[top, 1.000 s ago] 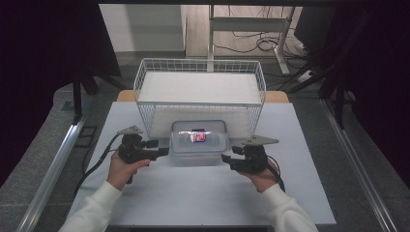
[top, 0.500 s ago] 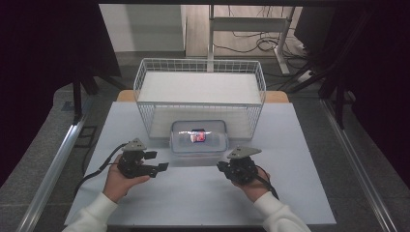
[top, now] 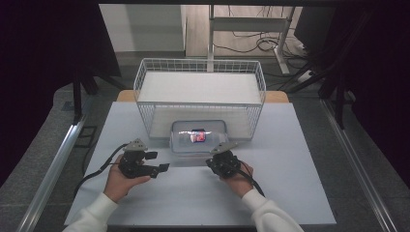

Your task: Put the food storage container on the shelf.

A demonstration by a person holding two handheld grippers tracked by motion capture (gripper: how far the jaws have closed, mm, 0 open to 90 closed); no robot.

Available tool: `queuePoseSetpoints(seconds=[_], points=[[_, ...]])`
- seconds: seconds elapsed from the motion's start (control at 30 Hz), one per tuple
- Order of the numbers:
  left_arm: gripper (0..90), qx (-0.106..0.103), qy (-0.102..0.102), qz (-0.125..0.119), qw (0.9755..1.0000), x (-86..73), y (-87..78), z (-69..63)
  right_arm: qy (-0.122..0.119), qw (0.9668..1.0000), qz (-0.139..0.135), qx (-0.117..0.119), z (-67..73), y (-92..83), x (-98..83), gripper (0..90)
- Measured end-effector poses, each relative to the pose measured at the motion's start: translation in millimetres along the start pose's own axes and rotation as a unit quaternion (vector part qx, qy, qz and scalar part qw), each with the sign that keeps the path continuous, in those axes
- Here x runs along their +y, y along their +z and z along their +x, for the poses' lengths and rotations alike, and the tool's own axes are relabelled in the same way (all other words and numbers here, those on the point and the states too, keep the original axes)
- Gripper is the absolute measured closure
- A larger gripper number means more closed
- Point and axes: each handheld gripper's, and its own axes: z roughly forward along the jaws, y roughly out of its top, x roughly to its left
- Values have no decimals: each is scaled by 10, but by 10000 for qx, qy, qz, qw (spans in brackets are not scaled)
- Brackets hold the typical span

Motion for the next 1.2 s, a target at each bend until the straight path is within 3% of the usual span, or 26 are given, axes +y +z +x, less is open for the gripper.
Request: queuePoseSetpoints(seconds=[0.23,0.3,0.6,0.7,1.2], points=[[279,-60,-47,3,10000,0,13,-7,75,9999,21,-115,1,101,32,892],[278,-59,-49,5,10000,1,13,-5,190,9998,-23,-43,-16,149,49,892],[276,-54,-49,25,10000,1,11,-1,238,9997,-80,28,13,267,124,892],[276,-48,-47,21,10000,5,7,3,177,9998,-82,43,34,287,153,892],[274,-47,-68,8,10000,12,-5,11,308,9990,-336,27,-67,321,278,893]])
